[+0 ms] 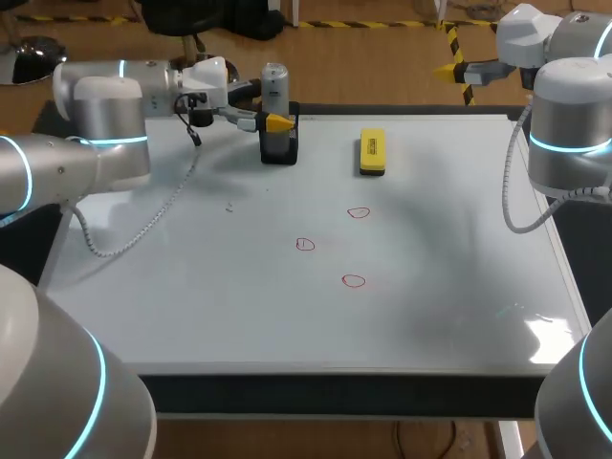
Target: Pick up the inspection probe, press it on each red-marked spot on the whiteboard one by one, put down the probe, pick up the eraser, and wipe off all the red marks.
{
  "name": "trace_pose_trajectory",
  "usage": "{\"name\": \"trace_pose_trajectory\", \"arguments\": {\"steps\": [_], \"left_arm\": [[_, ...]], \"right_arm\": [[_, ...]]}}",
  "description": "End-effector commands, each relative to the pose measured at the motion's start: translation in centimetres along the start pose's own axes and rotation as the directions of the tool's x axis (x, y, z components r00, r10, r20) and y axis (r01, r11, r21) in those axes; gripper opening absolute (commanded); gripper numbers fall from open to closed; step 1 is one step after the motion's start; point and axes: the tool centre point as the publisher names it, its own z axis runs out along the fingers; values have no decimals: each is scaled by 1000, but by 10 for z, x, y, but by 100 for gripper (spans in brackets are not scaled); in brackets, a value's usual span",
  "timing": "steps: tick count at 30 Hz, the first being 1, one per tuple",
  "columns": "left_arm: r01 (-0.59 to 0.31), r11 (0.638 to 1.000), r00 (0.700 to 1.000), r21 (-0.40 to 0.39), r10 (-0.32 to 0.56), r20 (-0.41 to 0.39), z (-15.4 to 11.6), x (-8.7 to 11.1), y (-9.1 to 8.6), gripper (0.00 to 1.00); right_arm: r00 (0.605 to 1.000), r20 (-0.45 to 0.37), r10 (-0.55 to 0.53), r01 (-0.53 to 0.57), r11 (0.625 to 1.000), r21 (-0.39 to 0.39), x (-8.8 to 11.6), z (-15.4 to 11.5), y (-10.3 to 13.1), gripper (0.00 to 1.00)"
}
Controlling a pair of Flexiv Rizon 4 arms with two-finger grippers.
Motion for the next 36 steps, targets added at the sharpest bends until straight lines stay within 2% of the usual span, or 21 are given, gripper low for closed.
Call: {"name": "trace_pose_trajectory", "arguments": {"steps": [1,8,11,16,18,26,27,30,32,33,35,36], "left_arm": [[2,1000,1000,11,-2,-8,2,-6,6,98],[6,1000,1000,21,-6,-14,6,-12,7,95],[7,1000,1000,25,-7,-16,7,-13,7,83],[3,1000,1000,25,-3,-15,7,-16,5,80],[2,1000,1000,25,-2,-13,6,-16,4,82],[-1,1000,1000,22,2,-8,4,-17,3,73],[-2,1000,1000,21,2,-8,3,-17,2,71],[-2,1000,1000,20,2,-7,2,-17,3,50],[-2,1000,1000,19,2,-5,1,-17,3,43],[-2,1000,1000,20,2,-4,0,-17,3,35],[-2,1000,1000,20,2,-1,-1,-16,3,28],[-2,1000,1000,20,2,-1,-3,-15,2,21]], "right_arm": [[1000,0,0,0,1000,0,0,0,0,100],[1000,0,0,0,1000,0,0,0,0,100],[1000,0,0,0,1000,0,0,0,0,100],[1000,0,0,0,1000,0,0,0,0,100],[1000,0,0,0,1000,0,0,0,0,100],[1000,0,0,0,1000,0,0,0,0,100],[1000,0,0,0,1000,0,0,0,0,100],[1000,0,0,0,1000,0,0,0,0,100],[1000,0,0,0,1000,0,0,0,0,100],[1000,0,0,0,1000,0,0,0,0,100],[1000,0,0,0,1000,0,0,0,0,100],[1000,0,0,0,1000,0,0,0,0,100]]}}
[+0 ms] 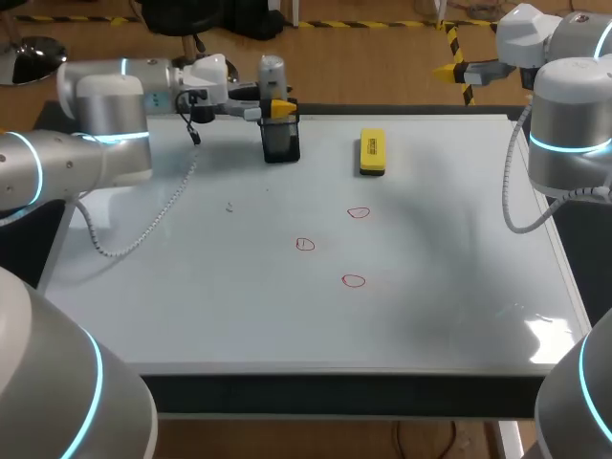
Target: Pick up the inspection probe, press it on each red-marked spot on the whiteboard one by one, put down the probe, pick up the eraser, and wipe off all the red marks.
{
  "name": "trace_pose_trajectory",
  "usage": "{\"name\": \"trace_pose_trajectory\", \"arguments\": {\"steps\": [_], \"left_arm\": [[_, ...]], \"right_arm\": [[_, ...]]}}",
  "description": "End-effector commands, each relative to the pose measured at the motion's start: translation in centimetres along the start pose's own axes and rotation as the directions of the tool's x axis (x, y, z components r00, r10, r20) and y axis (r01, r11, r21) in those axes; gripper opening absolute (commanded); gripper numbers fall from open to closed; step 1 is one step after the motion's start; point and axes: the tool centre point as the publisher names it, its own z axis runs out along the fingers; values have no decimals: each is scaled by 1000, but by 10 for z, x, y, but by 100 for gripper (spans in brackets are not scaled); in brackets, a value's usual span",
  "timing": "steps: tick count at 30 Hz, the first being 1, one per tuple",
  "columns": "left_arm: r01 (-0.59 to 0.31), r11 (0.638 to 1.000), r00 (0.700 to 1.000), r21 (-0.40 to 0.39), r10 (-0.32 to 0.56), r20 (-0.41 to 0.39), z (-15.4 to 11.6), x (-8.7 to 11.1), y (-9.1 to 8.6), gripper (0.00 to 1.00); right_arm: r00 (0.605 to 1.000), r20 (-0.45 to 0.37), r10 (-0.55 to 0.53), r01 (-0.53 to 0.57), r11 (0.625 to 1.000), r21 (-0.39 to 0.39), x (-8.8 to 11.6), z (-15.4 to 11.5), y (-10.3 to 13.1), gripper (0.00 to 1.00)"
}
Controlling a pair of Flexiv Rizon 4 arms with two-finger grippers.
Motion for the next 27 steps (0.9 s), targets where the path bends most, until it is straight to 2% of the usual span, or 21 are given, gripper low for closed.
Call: {"name": "trace_pose_trajectory", "arguments": {"steps": [1,4,15,27], "left_arm": [[-3,1000,1000,0,3,6,-4,4,2,13],[-8,1000,1000,-4,8,9,-8,9,0,0],[-66,998,998,-16,66,-7,-6,31,-14,0],[-110,994,994,-28,110,-23,1,41,-30,0]], "right_arm": [[1000,0,0,0,1000,0,0,0,0,100],[1000,0,0,0,1000,0,0,0,0,100],[1000,0,0,0,1000,0,0,0,0,100],[1000,0,0,0,1000,0,0,0,0,100]]}}
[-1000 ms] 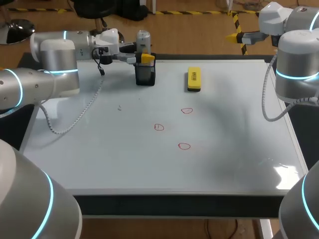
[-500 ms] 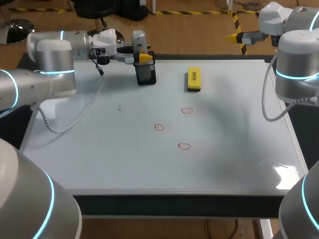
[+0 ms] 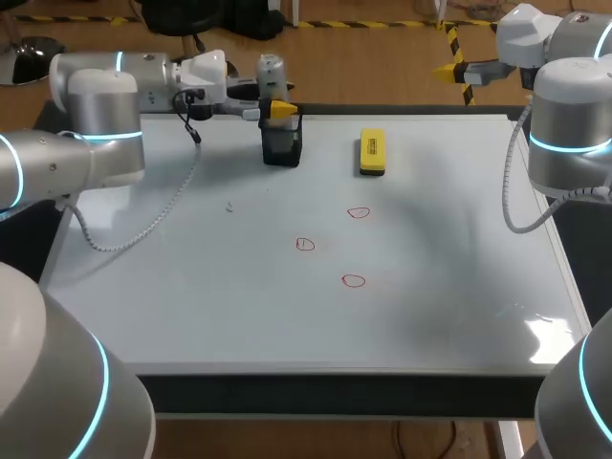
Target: Pick up the inspection probe, press it on each red-marked spot on the whiteboard one by one, put down the probe, pick up the eraser, and wipe off all the red marks.
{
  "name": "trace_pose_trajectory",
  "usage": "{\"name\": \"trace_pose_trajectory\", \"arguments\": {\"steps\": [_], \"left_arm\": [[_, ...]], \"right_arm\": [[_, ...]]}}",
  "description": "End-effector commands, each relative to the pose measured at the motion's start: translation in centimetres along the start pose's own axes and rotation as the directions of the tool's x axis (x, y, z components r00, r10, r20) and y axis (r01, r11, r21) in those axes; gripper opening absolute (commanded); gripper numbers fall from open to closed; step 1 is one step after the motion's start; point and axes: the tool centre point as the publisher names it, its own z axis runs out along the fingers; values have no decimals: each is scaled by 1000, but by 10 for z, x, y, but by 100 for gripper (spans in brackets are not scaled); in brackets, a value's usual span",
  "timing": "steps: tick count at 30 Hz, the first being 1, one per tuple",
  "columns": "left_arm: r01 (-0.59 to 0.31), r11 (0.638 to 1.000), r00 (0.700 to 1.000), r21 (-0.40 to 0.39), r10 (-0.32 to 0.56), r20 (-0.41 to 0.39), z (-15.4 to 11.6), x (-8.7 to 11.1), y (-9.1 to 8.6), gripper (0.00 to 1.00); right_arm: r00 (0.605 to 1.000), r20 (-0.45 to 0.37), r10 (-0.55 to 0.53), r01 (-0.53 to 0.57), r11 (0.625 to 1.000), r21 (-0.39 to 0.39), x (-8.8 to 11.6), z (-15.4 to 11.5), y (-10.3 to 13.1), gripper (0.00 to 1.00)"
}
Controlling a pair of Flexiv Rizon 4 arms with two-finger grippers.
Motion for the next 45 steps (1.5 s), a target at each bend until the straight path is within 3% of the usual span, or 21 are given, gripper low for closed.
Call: {"name": "trace_pose_trajectory", "arguments": {"steps": [1,23,32,39,45], "left_arm": [[-9,1000,1000,-12,9,16,1,6,-10,0],[-71,995,996,-76,74,43,1,6,-54,0],[-76,994,995,-83,82,62,-3,5,-85,0],[-96,989,990,-111,106,91,-20,9,-112,0],[-95,988,984,-117,112,142,-45,11,-121,0]], "right_arm": [[1000,0,0,0,1000,0,0,0,0,100],[1000,0,0,0,1000,0,0,0,0,100],[1000,0,0,0,1000,0,0,0,0,100],[1000,0,0,0,1000,0,0,0,0,100],[1000,0,0,0,1000,0,0,0,0,100]]}}
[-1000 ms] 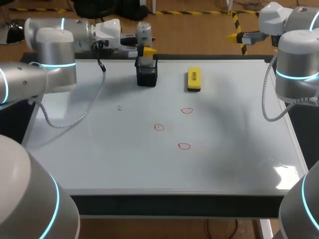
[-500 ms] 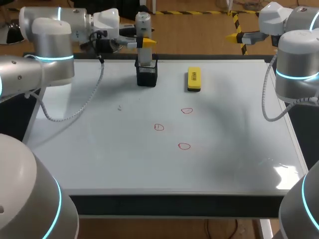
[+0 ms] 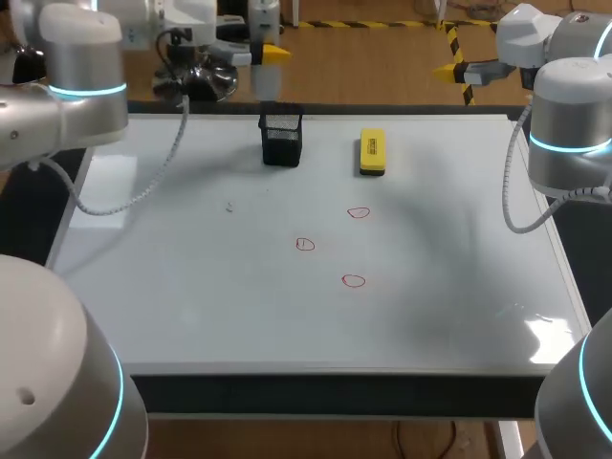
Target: Pick up the inspection probe, press it on each red-marked spot on the whiteboard one by one, put down the probe, pick up the eraser, and wipe off all the red marks.
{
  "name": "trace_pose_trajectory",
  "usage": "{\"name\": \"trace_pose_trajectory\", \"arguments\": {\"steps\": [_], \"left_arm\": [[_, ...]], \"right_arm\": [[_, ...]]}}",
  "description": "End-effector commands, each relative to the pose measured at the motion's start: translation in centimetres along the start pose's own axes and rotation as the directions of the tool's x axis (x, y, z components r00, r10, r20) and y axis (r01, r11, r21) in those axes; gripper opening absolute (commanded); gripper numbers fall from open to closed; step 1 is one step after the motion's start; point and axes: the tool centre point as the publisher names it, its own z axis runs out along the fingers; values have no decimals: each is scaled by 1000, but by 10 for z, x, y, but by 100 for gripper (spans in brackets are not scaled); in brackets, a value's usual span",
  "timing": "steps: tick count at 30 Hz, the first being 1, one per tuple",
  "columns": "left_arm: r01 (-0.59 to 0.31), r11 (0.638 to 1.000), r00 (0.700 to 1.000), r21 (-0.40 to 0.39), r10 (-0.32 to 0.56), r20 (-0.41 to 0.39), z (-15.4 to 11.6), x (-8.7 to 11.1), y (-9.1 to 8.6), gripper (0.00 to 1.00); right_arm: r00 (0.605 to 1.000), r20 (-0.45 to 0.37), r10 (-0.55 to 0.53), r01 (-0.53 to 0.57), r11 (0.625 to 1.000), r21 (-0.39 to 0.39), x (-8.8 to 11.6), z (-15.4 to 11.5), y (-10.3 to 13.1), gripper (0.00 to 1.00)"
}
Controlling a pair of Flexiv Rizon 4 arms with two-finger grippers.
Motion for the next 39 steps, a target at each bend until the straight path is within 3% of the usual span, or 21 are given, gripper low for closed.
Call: {"name": "trace_pose_trajectory", "arguments": {"steps": [1,18,39], "left_arm": [[-1,1000,999,-5,1,39,-25,12,-6,0],[33,999,983,-6,-32,180,-92,19,38,0],[82,997,979,7,-82,184,-103,30,104,0]], "right_arm": [[1000,0,0,0,1000,0,0,0,0,100],[1000,0,0,0,1000,0,0,0,0,100],[1000,0,0,0,1000,0,0,0,0,100]]}}
